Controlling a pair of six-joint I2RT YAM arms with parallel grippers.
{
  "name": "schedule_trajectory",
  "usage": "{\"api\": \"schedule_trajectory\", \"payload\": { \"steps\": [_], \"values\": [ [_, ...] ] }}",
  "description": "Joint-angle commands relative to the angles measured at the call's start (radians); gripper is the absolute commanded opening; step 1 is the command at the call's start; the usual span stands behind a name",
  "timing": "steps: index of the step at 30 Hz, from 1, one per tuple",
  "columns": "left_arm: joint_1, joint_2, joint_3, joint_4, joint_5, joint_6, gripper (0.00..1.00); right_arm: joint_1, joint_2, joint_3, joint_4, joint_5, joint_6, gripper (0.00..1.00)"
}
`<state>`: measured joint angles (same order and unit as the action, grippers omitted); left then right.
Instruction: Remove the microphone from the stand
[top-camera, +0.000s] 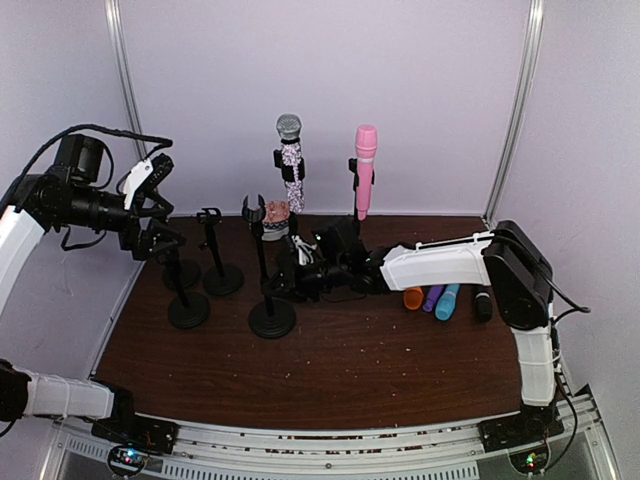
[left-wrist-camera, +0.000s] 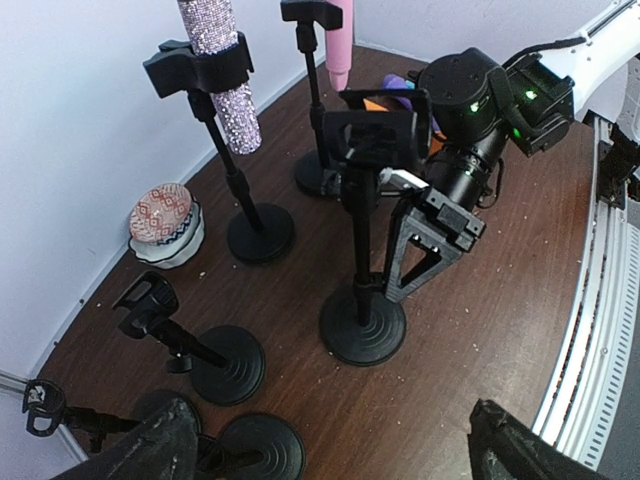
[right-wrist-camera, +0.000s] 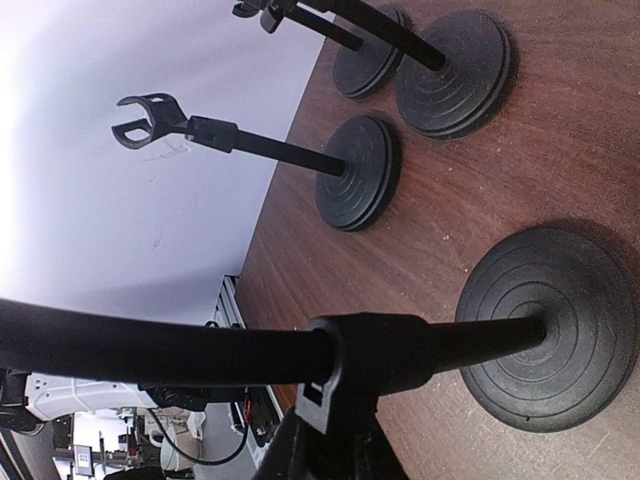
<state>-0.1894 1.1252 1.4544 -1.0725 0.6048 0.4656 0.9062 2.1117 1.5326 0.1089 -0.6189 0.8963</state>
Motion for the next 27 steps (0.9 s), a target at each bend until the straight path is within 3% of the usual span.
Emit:
{"api": "schedule_trajectory", "payload": {
  "steps": [1, 8, 15, 27],
  "values": [
    [0.009, 0.015, 0.018, 0.012, -0.002, 0.011, 0.97, 0.008, -0.026, 0.017, -0.054, 0.093, -0.055, 0.00],
    [0.008, 0.061, -0.008, 0.077, 0.017, -0.051, 0.92, 0.023, -0.035, 0.056, -0.212, 0.195, -0.175, 0.00],
    [0.008, 0.171, -0.020, 0.162, 0.081, -0.160, 0.83, 0.073, -0.030, 0.163, -0.437, 0.414, -0.352, 0.00],
    [0.007, 0.238, -0.020, 0.241, 0.121, -0.258, 0.77, 0.133, -0.033, 0.266, -0.603, 0.696, -0.530, 0.00]
  ]
}}
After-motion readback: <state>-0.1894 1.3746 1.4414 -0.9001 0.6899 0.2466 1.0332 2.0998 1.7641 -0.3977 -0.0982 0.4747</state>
